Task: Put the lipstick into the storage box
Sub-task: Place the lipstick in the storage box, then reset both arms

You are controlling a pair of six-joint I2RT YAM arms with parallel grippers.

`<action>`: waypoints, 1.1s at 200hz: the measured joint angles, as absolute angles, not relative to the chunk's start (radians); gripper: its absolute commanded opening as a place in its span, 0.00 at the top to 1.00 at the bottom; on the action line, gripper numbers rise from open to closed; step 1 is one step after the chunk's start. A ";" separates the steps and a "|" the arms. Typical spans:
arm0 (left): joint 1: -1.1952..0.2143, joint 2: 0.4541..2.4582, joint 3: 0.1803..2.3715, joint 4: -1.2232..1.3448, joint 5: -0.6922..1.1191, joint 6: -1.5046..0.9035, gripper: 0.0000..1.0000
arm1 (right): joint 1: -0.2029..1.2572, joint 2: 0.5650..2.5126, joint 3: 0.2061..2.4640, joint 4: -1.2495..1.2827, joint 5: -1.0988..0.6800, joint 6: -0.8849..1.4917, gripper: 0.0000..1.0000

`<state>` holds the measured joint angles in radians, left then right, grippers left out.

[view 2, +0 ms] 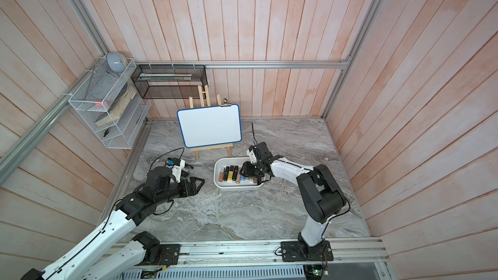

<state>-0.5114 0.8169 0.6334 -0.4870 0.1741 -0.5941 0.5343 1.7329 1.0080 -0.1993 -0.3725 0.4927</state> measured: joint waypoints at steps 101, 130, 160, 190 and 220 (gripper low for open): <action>-0.511 0.817 0.636 -0.486 0.143 -0.595 0.08 | 0.531 1.494 1.000 -0.171 -0.372 0.444 0.50; -0.509 0.817 0.654 -0.474 0.097 -0.595 0.07 | 0.493 1.365 0.930 -0.103 -0.331 0.381 0.46; -0.508 0.817 0.660 -0.436 0.044 -0.590 0.00 | 0.464 1.204 0.746 0.031 -0.246 0.290 0.46; -0.508 0.814 0.657 -0.368 -0.006 -0.568 0.00 | 0.464 0.976 0.454 0.288 -0.146 0.194 0.41; -0.508 0.780 0.599 -0.238 -0.065 -0.536 0.00 | 0.464 0.805 0.225 0.543 -0.018 0.109 0.35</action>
